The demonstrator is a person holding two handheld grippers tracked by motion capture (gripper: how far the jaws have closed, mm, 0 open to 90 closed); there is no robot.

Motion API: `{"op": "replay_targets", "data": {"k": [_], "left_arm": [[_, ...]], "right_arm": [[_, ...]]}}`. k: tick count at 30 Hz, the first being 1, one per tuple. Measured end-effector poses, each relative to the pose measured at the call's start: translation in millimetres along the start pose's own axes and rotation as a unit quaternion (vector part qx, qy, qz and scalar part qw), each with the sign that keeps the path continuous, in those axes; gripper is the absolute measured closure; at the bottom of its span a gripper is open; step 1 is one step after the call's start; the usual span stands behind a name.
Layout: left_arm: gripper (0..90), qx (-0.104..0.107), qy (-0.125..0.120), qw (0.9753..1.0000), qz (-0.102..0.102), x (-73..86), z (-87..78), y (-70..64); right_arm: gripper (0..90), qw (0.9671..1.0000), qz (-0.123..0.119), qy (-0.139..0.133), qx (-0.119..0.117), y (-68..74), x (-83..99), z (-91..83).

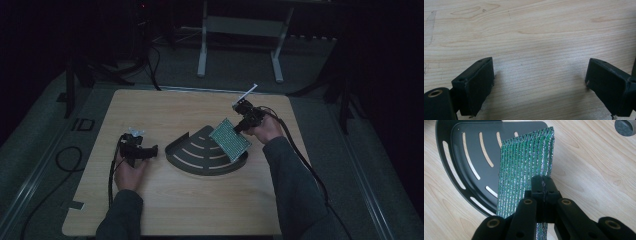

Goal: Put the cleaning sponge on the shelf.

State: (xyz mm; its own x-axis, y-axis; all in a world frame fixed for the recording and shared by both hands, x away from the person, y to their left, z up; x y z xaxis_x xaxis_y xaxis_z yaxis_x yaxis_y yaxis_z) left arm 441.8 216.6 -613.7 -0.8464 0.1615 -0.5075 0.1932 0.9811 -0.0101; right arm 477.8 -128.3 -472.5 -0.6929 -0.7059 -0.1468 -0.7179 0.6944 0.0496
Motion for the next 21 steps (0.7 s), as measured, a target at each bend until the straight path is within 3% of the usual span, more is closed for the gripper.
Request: {"op": "replay_targets", "data": {"k": [21], "left_arm": [[9.8, 0.0, -0.001, 1.0, 0.0, -0.2, -0.1, 0.1]], "right_arm": [[89.5, 1.0, -0.007, 0.005, 0.002, 3.6, 0.0, 16.6]]}}
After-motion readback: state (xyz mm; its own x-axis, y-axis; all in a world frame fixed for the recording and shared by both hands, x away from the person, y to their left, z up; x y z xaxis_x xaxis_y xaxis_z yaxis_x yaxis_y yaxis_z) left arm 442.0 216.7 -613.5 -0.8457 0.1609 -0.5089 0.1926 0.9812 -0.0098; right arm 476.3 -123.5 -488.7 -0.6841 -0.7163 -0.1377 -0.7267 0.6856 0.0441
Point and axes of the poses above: each handheld gripper's, and its own axes: z roughly forward along the jaws, x roughly out of its underside, y roughly to its left, the point moved 7 cm from there along z, roughly forward along the jaws, and after that the axes turned 14 degrees about y, right-handed, at the moved point
